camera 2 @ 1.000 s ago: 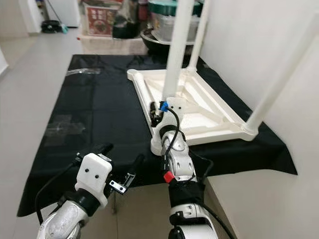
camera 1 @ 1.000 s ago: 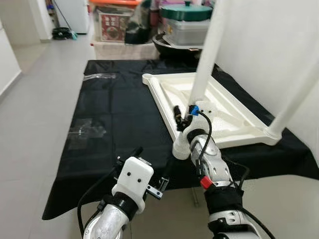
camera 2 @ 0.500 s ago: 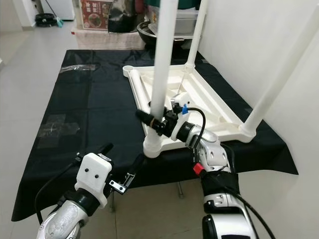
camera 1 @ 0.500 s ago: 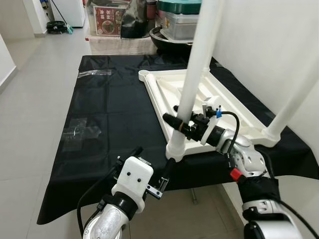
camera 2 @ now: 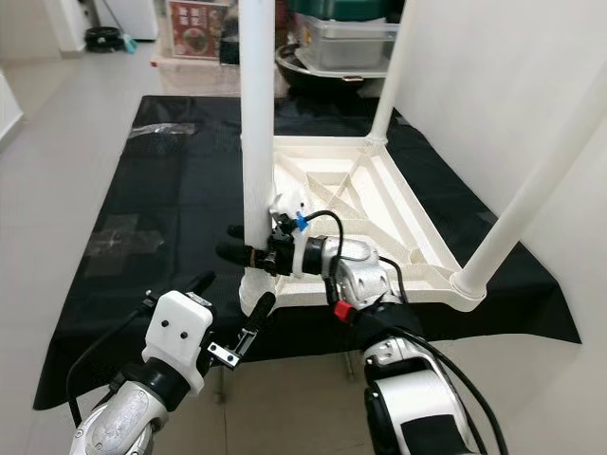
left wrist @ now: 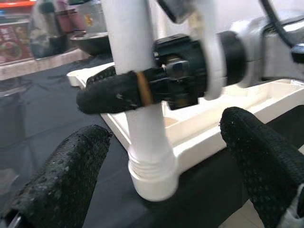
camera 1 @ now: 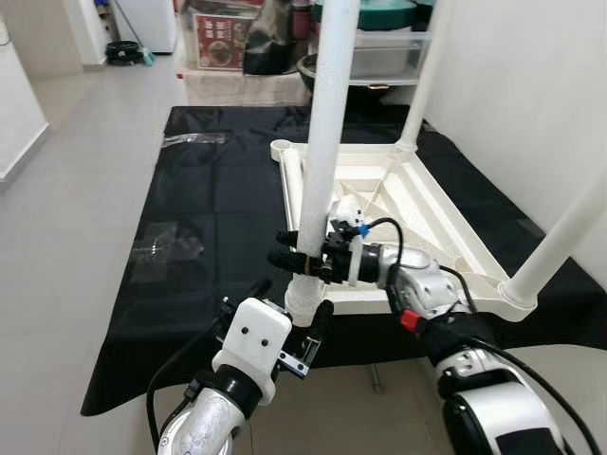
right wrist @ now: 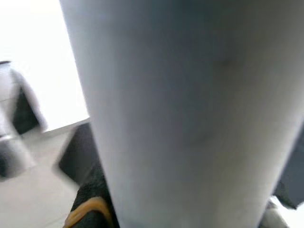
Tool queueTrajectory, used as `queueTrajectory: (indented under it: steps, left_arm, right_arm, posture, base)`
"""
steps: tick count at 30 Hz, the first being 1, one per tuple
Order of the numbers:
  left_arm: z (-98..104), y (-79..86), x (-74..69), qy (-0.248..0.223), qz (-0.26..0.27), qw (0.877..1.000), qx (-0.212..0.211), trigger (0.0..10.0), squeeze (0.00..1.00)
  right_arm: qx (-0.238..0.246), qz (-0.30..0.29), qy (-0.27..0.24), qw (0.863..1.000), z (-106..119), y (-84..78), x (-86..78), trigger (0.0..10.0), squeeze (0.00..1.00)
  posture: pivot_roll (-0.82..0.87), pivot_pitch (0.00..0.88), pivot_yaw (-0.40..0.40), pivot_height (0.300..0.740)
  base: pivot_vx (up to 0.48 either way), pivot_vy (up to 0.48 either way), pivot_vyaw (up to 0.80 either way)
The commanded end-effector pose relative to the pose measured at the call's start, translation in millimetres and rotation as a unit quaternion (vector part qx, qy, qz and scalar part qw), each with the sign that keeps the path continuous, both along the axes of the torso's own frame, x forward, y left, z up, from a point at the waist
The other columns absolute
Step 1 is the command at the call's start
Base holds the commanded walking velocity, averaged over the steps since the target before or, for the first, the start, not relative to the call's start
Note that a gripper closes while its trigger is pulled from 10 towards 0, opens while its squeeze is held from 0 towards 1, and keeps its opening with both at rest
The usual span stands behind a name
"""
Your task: Building children table
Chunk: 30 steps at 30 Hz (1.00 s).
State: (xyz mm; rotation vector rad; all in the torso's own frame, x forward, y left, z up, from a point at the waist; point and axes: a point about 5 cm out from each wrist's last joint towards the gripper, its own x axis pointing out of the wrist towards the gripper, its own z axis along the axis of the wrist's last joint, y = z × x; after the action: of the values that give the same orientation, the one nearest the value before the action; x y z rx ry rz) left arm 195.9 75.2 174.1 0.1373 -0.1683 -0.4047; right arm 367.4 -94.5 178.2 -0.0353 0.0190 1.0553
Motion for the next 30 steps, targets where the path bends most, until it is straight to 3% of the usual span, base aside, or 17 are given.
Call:
queueTrajectory:
  steps: [1, 5, 6, 8, 10, 13, 14, 18, 19, 20, 21, 22, 23, 24, 27, 28, 30]
  left_arm:
    - [-2, 0.1, -0.7, 0.002, 0.002, 1.0, 0.006, 10.0, 0.0]
    - [-2, 0.2, -0.7, 0.002, 0.001, 1.0, 0.006, 10.0, 0.0]
    - [-2, -0.3, -0.5, 0.002, 0.001, 1.0, 0.006, 10.0, 0.0]
    - [-2, -0.3, -0.5, 0.002, 0.001, 1.0, 0.006, 10.0, 0.0]
    - [-2, -1.0, -0.5, 0.002, -0.002, 1.0, 0.006, 10.0, 0.0]
    - [-2, -1.0, -0.5, 0.002, -0.002, 1.0, 0.006, 10.0, 0.0]
    - [-2, -1.1, -0.6, 0.002, -0.002, 1.0, 0.006, 10.0, 0.0]
    - [-2, -1.3, -0.4, 0.002, -0.002, 1.0, 0.006, 10.0, 0.0]
    - [-2, -1.2, -0.2, 0.002, -0.002, 1.0, 0.006, 10.0, 0.0]
    - [-2, -1.2, -0.2, 0.002, -0.002, 1.0, 0.006, 10.0, 0.0]
    - [-2, -1.2, -0.1, 0.002, -0.002, 1.0, 0.007, 10.0, 0.0]
    - [-2, -1.2, -0.1, 0.002, -0.002, 1.0, 0.007, 10.0, 0.0]
    - [-2, -0.9, 0.1, 0.002, 0.0, 1.0, 0.007, 10.0, 0.0]
    - [-2, -0.7, 0.2, 0.002, 0.0, 1.0, 0.006, 10.0, 0.0]
    - [-2, -0.5, 0.3, 0.002, 0.0, 1.0, 0.006, 10.0, 0.0]
    - [-2, 0.0, 0.4, 0.002, 0.0, 1.0, 0.007, 10.0, 0.0]
    - [-2, 0.1, 0.4, 0.002, 0.0, 1.0, 0.007, 10.0, 0.0]
  right_arm:
    - [0.011, -0.062, -0.022, 0.998, 13, -11.9, 9.0, 0.0, 0.0]
    - [0.015, -0.095, -0.022, 0.995, 14, -16.7, 12.8, 0.0, 0.0]
    - [0.011, -0.205, -0.007, 0.979, 6, -24.3, 17.1, 0.0, 0.0]
    - [0.011, -0.205, -0.007, 0.979, 6, -24.3, 17.1, 0.0, 0.0]
    - [0.004, -0.464, 0.024, 0.886, -10, -49.3, 11.0, 0.0, 0.0]
    - [0.004, -0.464, 0.024, 0.886, -10, -49.3, 11.0, 0.0, 0.0]
    - [0.007, -0.538, 0.036, 0.842, -14, -54.8, 2.2, 0.0, 0.0]
    - [0.029, -0.57, 0.044, 0.82, -13, -38.7, -8.0, 0.0, 0.0]
    - [0.05, -0.55, 0.048, 0.832, -10, -25.4, -7.6, 4.3, 0.0]
    - [0.05, -0.55, 0.048, 0.832, -10, -25.4, -7.6, 4.3, 0.0]
    - [0.07, -0.527, 0.045, 0.846, -8, -15.3, -6.0, 10.0, 0.0]
    - [0.07, -0.527, 0.045, 0.846, -8, -15.3, -6.0, 10.0, 0.0]
    - [0.114, -0.469, 0.025, 0.875, 0, -2.6, -2.5, 10.0, 0.0]
    - [0.126, -0.444, 0.002, 0.887, 4, -1.9, -1.2, 10.0, 1.0]
    - [0.131, -0.429, -0.013, 0.894, 6, -2.0, -0.6, 10.0, 1.0]
    - [0.144, -0.382, -0.026, 0.913, 14, -8.5, 1.9, 10.0, 0.0]
    - [0.154, -0.358, -0.019, 0.921, 16, -10.0, 2.9, 10.0, 0.0]
  posture:
    - [0.15, 0.012, -0.094, 0.74]
    - [0.15, 0.013, -0.092, 0.74]
    - [0.14, 0.016, -0.087, 0.74]
    - [0.14, 0.016, -0.087, 0.74]
    - [0.14, 0.022, -0.09, 0.74]
    - [0.14, 0.022, -0.09, 0.74]
    - [0.14, 0.025, -0.091, 0.74]
    - [0.15, 0.028, -0.094, 0.74]
    - [0.15, 0.029, -0.094, 0.74]
    - [0.15, 0.029, -0.094, 0.74]
    - [0.14, 0.03, -0.094, 0.74]
    - [0.14, 0.03, -0.094, 0.74]
    - [0.15, 0.034, -0.094, 0.74]
    - [0.14, 0.031, -0.094, 0.74]
    - [0.14, 0.033, -0.094, 0.74]
    - [0.14, 0.034, -0.092, 0.74]
    - [0.14, 0.034, -0.092, 0.74]
  base:
    - [0.0, 0.0, 0.0]
    - [0.0, 0.0, 0.0]
    - [0.0, 0.0, 0.0]
    - [0.0, 0.0, 0.0]
    - [0.0, 0.0, 0.0]
    - [0.0, 0.0, 0.0]
    - [0.0, 0.0, 0.0]
    - [0.0, 0.0, 0.0]
    - [0.0, 0.0, 0.0]
    - [0.0, 0.0, 0.0]
    - [0.0, 0.0, 0.0]
    - [0.0, 0.0, 0.0]
    - [0.0, 0.0, 0.0]
    - [0.0, 0.0, 0.0]
    - [0.0, 0.0, 0.0]
    - [0.0, 0.0, 0.0]
    - [0.0, 0.0, 0.0]
